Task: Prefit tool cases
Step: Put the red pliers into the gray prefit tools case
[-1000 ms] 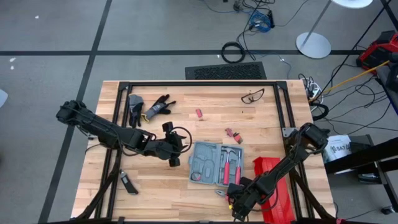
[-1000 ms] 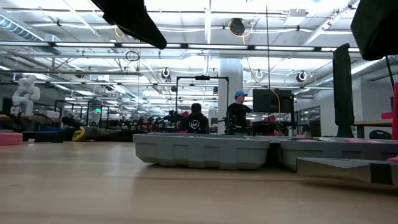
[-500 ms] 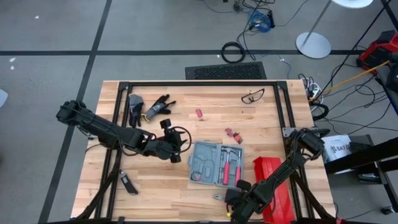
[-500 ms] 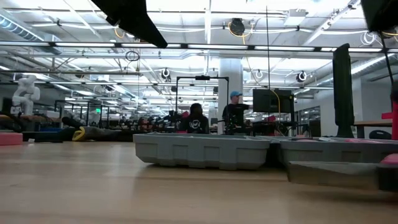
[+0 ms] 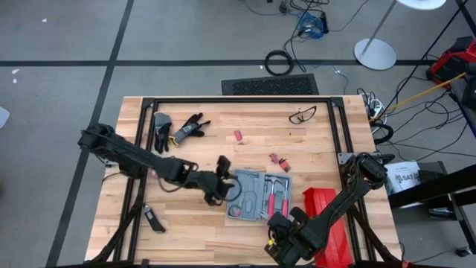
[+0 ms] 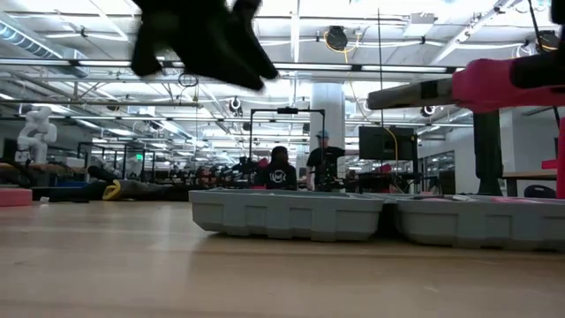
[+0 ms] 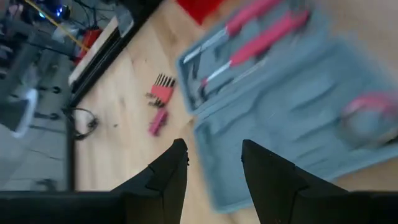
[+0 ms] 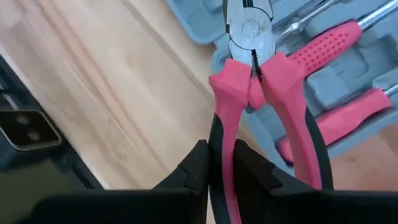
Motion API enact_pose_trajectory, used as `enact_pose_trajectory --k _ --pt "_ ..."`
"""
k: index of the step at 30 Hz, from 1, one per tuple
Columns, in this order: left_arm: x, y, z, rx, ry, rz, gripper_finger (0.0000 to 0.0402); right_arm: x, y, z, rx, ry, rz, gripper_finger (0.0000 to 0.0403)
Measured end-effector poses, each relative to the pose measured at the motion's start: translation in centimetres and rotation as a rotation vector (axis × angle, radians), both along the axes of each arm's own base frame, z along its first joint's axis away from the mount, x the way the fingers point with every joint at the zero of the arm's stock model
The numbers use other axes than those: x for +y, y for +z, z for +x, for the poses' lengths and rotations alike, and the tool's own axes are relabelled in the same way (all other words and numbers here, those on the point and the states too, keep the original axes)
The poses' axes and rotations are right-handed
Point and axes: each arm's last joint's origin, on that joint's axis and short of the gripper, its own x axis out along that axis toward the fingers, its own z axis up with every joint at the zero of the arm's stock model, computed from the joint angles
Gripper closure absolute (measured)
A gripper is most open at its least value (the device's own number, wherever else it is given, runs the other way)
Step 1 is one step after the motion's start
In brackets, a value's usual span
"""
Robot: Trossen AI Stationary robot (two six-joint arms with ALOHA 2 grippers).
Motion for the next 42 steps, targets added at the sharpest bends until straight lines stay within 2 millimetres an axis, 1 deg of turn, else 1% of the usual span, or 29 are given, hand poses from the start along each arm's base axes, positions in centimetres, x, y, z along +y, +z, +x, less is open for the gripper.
enact_pose_trajectory --k 2,6,11,14,16,18,21,27,30,33,37,42 --pt "1.2 -1.2 1.1 0.027 -0.025 0.054 0.0244 0.1 0.0 -0.1 -0.003 -0.03 0.018 0.0362" --pt "3.3 -3.6 2.8 0.103 -0.099 0.007 0.0244 0.2 0.0 -0.1 -0.008 -0.077 0.047 0.0362" --pt "5.2 -5.3 4.3 0.15 -0.056 -0.007 0.0244 0.8 0.2 0.5 -0.043 -0.074 0.142 0.0362" --pt "6.4 -6.4 4.7 0.181 -0.001 -0.026 0.0244 1.3 0.4 0.9 -0.087 -0.069 0.187 0.0362" --pt "7.2 -7.0 4.8 0.201 0.045 -0.05 0.0244 1.2 0.5 1.0 -0.096 -0.074 0.182 0.0362" --pt "7.6 -7.6 4.8 0.225 0.091 -0.085 0.0244 0.7 0.4 1.1 -0.102 -0.094 0.147 0.0362" --pt "7.7 -8.2 4.4 0.279 0.155 -0.137 0.0244 -0.7 0.4 1.8 -0.084 -0.131 0.106 0.0362" --pt "6.7 -8.5 3.8 0.34 0.248 -0.229 0.0244 -3.8 -0.5 4.4 -0.057 -0.149 0.06 0.0362" --pt "5.7 -8.6 3.5 0.357 0.291 -0.304 0.0244 -5.1 -0.7 5.2 -0.041 -0.17 0.049 0.0362" --pt "4.3 -8.7 3.2 0.382 0.313 -0.386 0.0244 -5.8 -0.8 5.9 -0.041 -0.188 0.071 0.0362" --pt "2.2 -8.9 2.7 0.401 0.338 -0.456 0.0244 -5.9 -0.7 6.4 -0.069 -0.175 0.102 0.0362" --pt "-0.7 -8.9 2.2 0.396 0.366 -0.546 0.0244 -5.0 -0.8 6.1 -0.06 -0.202 0.169 0.0362"
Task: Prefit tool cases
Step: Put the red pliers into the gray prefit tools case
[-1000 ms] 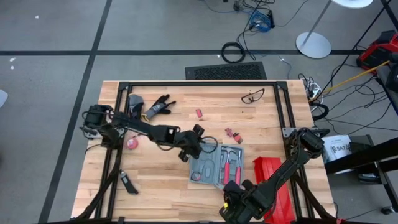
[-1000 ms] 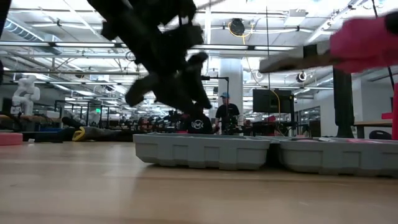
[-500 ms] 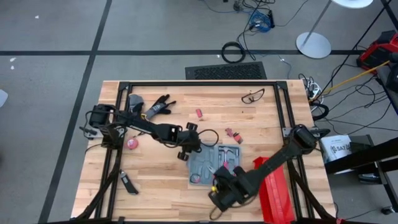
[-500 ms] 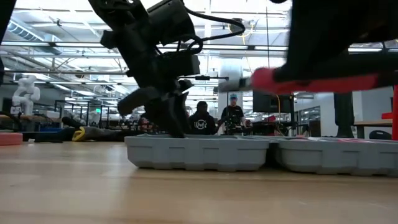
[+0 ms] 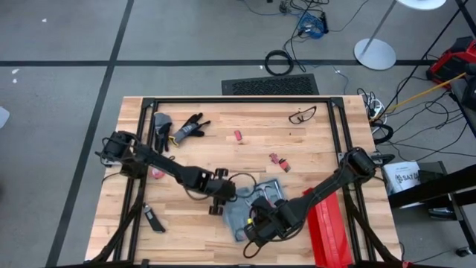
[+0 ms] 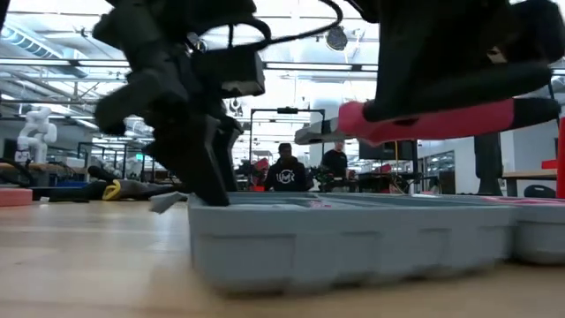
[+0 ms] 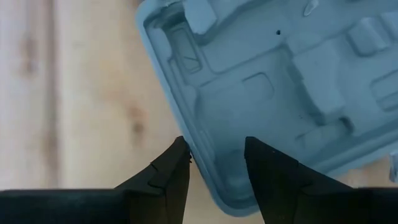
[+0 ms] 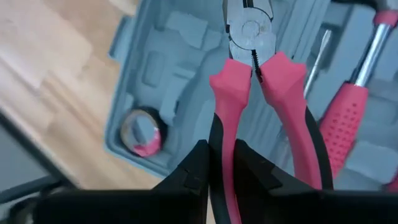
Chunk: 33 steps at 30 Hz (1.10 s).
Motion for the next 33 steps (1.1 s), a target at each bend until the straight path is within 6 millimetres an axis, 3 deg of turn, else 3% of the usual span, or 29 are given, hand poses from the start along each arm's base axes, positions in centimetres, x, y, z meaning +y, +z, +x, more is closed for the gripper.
enact_pose_trajectory --k 5,12,17,24,33 --pt "-1.6 0.1 -0.2 -0.051 0.014 0.018 0.0244 0.8 0.2 0.3 -0.061 -0.045 0.062 0.0362" --pt "-1.2 0.3 0.0 -0.101 0.092 0.128 0.0244 1.6 -2.2 2.3 -0.129 -0.08 0.147 0.0362" --pt "-0.9 0.3 0.1 -0.104 0.103 0.133 0.0244 1.4 -3.4 2.3 -0.078 -0.103 0.119 0.0362" --pt "-0.9 0.3 0.1 -0.102 0.122 0.122 0.0244 0.2 -3.1 2.7 -0.059 -0.126 0.119 0.0362" --pt "-1.0 0.3 0.1 -0.103 0.122 0.121 0.0244 -0.8 -3.0 3.4 -0.041 -0.11 0.167 0.0234"
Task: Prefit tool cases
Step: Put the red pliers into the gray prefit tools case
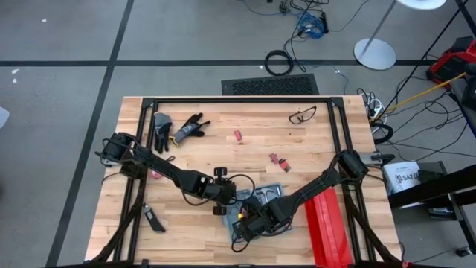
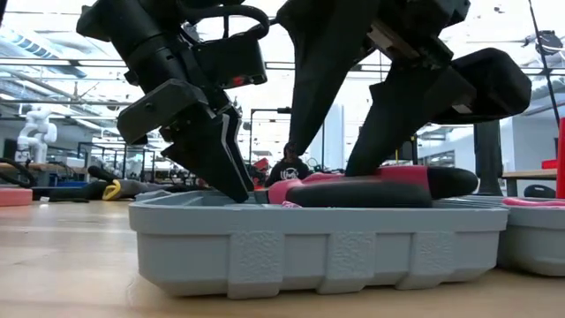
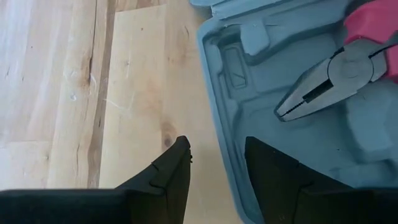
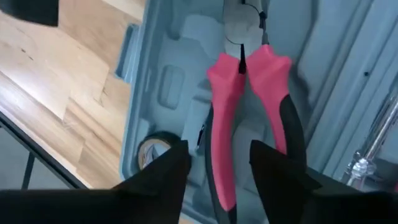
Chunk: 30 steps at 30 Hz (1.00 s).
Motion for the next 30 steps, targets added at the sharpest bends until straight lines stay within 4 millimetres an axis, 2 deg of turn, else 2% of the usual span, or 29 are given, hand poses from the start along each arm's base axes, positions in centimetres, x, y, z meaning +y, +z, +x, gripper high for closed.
enact_pose_trajectory --k 4,7,10,13,17,25,30 --pt "0.0 0.0 0.0 -0.003 0.006 0.011 0.0244 -0.1 1.2 -0.3 -0.016 0.024 0.001 0.0233" --pt "0.1 0.1 0.0 -0.01 0.017 0.029 0.0244 -0.3 2.8 -1.5 0.006 0.036 -0.016 0.0252" --pt "0.1 0.1 0.0 -0.009 0.019 0.029 0.0244 -0.4 3.4 -3.1 0.097 0.025 -0.058 0.0284" --pt "0.1 0.1 0.0 -0.011 0.023 0.031 0.0244 0.0 2.7 -3.9 0.173 0.038 -0.092 0.0328" --pt "0.1 0.1 0.0 -0.014 0.029 0.038 0.0244 0.8 1.4 -3.0 0.123 0.102 -0.101 0.0391" --pt "0.1 0.1 0.0 -0.016 0.036 0.035 0.0244 1.4 -0.9 -1.4 0.063 0.163 -0.084 0.0398" --pt "0.2 0.1 0.0 -0.016 0.047 0.032 0.0244 1.1 0.4 -1.5 0.035 0.166 -0.102 0.04"
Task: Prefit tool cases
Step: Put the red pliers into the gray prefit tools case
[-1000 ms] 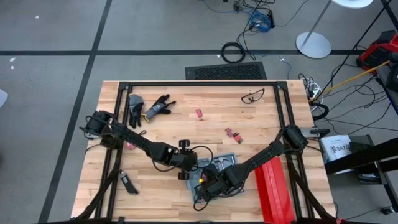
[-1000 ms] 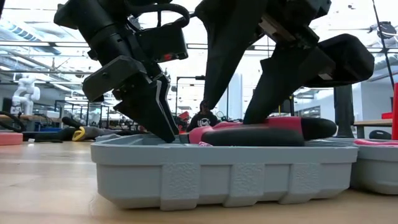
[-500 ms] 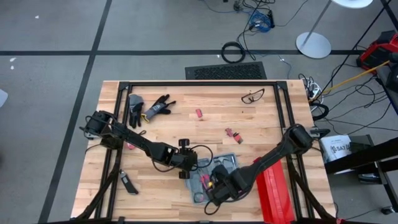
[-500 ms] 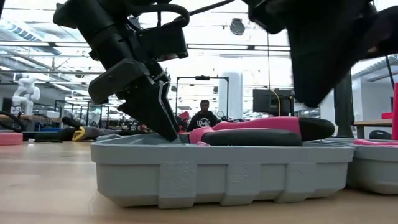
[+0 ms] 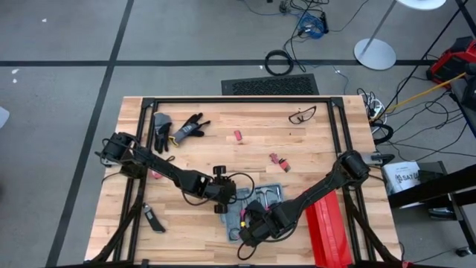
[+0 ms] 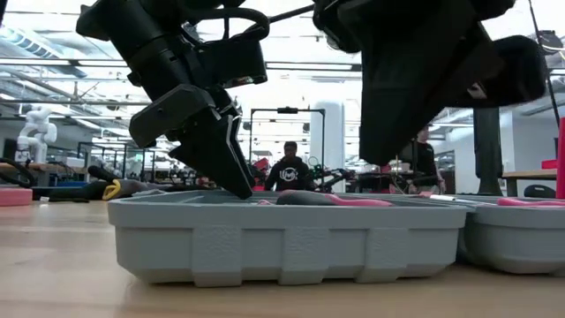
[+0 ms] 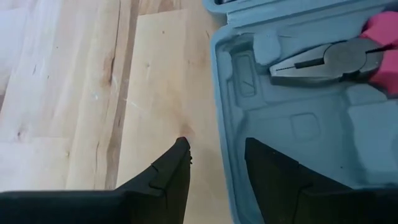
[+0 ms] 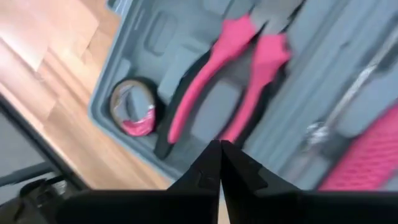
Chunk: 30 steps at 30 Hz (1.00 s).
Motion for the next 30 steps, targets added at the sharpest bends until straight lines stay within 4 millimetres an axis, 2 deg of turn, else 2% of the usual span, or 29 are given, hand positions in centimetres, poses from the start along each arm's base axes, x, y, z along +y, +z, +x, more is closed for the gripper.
enact_pose_trajectory --k 6,9,13,17,23,26,30 --pt "0.1 0.0 0.0 -0.013 0.027 0.043 0.0244 -0.8 1.4 -1.1 0.04 0.072 -0.101 0.0402" --pt "0.4 0.1 0.1 -0.014 0.039 0.044 0.0244 -0.2 1.7 -1.9 0.085 0.162 -0.053 0.0402" --pt "0.7 0.1 0.2 -0.015 0.051 0.041 0.0244 1.0 2.6 -2.2 -0.02 0.184 -0.099 0.0402" --pt "0.7 0.2 0.3 -0.032 0.054 0.037 0.0244 0.1 1.0 0.0 -0.101 0.216 -0.21 0.0403" --pt "0.7 0.2 0.3 -0.031 0.052 0.033 0.0244 -1.5 -2.9 2.6 -0.072 0.277 -0.244 0.0403" --pt "0.6 0.2 0.3 -0.03 0.049 0.031 0.0244 -1.8 -3.4 3.2 -0.072 0.289 -0.184 0.0403" --pt "0.6 0.2 0.3 -0.03 0.047 0.03 0.0244 -1.8 -2.5 2.9 -0.085 0.3 -0.189 0.0403"
